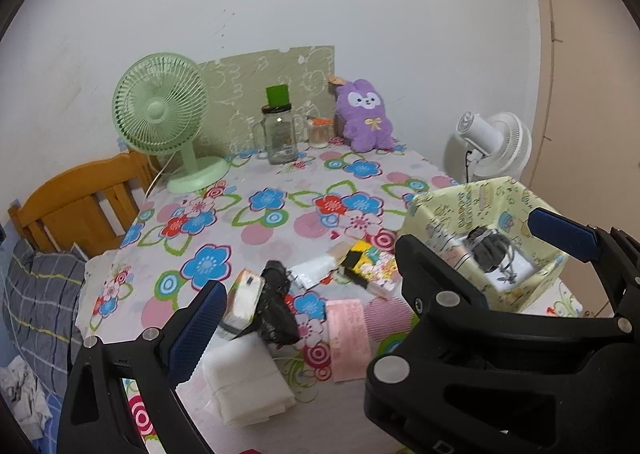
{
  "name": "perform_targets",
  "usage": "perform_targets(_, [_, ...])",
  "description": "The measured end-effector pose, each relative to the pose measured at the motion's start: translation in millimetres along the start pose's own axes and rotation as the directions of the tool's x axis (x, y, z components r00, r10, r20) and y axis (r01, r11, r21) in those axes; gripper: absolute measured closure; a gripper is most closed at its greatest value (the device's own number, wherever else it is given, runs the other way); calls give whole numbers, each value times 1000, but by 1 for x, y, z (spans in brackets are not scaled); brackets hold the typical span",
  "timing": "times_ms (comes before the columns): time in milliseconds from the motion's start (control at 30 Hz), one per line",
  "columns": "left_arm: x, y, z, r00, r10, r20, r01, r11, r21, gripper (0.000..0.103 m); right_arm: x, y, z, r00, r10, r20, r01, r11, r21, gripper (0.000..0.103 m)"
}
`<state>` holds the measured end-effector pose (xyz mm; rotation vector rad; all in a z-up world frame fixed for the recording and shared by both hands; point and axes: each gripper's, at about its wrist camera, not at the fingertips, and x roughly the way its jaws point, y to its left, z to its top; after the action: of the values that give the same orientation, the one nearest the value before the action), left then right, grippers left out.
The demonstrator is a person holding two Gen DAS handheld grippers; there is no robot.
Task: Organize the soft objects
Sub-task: 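Withdraw both open tools up out of the box, then move the right tool toward the pink paper slip while the left tool approaches the folded white cloth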
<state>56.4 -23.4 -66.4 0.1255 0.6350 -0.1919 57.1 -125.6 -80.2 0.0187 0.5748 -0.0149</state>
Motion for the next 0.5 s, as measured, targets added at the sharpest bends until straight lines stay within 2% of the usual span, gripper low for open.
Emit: perform_targets(500, [23, 32, -27, 997, 61, -49, -64, 997, -45, 4, 32, 34, -21, 998, 41, -41, -43, 998, -35, 2])
